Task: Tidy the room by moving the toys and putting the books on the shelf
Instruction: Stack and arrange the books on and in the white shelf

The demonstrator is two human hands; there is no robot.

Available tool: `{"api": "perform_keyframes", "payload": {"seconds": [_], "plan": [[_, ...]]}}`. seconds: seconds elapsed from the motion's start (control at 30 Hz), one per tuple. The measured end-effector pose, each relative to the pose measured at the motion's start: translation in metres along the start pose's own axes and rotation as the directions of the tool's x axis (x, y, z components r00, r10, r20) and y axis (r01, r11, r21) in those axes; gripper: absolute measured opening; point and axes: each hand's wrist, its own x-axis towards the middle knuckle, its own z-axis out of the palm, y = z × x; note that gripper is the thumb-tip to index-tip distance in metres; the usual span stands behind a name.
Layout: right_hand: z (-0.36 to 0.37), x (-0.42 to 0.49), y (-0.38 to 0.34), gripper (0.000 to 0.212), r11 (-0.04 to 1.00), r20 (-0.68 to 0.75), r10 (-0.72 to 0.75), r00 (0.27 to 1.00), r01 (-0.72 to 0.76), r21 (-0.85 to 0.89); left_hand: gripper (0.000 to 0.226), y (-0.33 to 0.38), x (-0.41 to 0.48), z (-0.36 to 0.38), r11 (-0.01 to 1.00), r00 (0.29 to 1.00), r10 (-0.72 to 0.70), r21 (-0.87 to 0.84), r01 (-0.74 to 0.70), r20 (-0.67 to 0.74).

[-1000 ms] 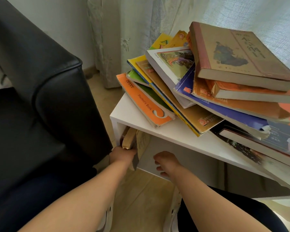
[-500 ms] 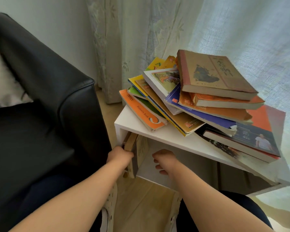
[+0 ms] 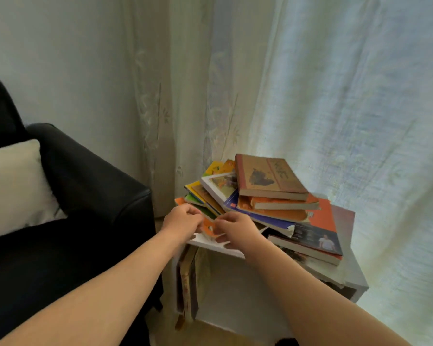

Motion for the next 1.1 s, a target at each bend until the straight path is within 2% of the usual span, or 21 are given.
{"api": "perform_keyframes", "payload": {"seconds": [0.13, 0.27, 0.37, 0.47, 0.53, 0.67, 0.73, 0.8, 0.87, 0.93, 1.1], "plan": [[-0.039, -0.001, -0.019, 0.008, 0.990, -0.236, -0.133, 0.963, 0.120, -0.068, 0.010, 0.031, 0.006, 0.011, 0.999, 0.997, 0.027, -0.033, -0.025, 0.073], [-0.072, 0.013, -0.014, 0.025, 0.915, -0.355, -0.233, 0.905, 0.080, -0.396, 0.013, 0.054, 0.027, 0.030, 0.992, 0.991, 0.095, 0.076, -0.102, 0.100], [-0.084, 0.028, -0.005, 0.044, 0.780, -0.337, -0.275, 0.901, 0.004, -0.626, 0.005, 0.063, 0.045, 0.044, 0.973, 0.983, 0.131, 0.175, -0.153, 0.130], [-0.087, 0.050, 0.001, 0.058, 0.711, -0.261, -0.281, 0.924, 0.017, -0.703, 0.024, 0.062, 0.068, 0.060, 0.962, 0.969, 0.103, 0.224, -0.155, 0.226], [-0.087, 0.060, 0.005, 0.061, 0.666, -0.234, -0.291, 0.927, 0.021, -0.746, 0.032, 0.061, 0.074, 0.066, 0.984, 0.961, 0.050, 0.154, -0.095, 0.273], [-0.093, 0.072, 0.012, 0.064, 0.562, -0.202, -0.322, 0.925, 0.015, -0.827, 0.017, 0.072, 0.082, 0.068, 0.998, 0.926, -0.044, -0.033, 0.061, 0.376], [-0.098, 0.075, 0.011, 0.061, 0.606, -0.193, -0.305, 0.933, 0.033, -0.795, 0.026, 0.077, 0.091, 0.071, 0.982, 0.920, -0.086, -0.122, 0.143, 0.382], [-0.103, 0.075, 0.012, 0.058, 0.653, -0.176, -0.287, 0.942, 0.058, -0.755, 0.034, 0.081, 0.100, 0.082, 0.967, 0.942, -0.118, -0.180, 0.181, 0.314], [-0.109, 0.071, 0.016, 0.057, 0.668, -0.153, -0.292, 0.944, 0.087, -0.739, 0.041, 0.083, 0.101, 0.093, 0.967, 0.959, -0.144, -0.173, 0.189, 0.245], [-0.111, 0.069, 0.019, 0.055, 0.695, -0.139, -0.300, 0.944, 0.116, -0.709, 0.049, 0.081, 0.106, 0.100, 0.959, 0.955, -0.170, -0.180, 0.217, 0.242], [-0.116, 0.060, 0.024, 0.036, 0.839, -0.277, -0.333, 0.901, 0.149, -0.523, 0.032, 0.085, 0.095, 0.096, 0.931, 0.952, -0.151, -0.284, 0.228, 0.268]]}}
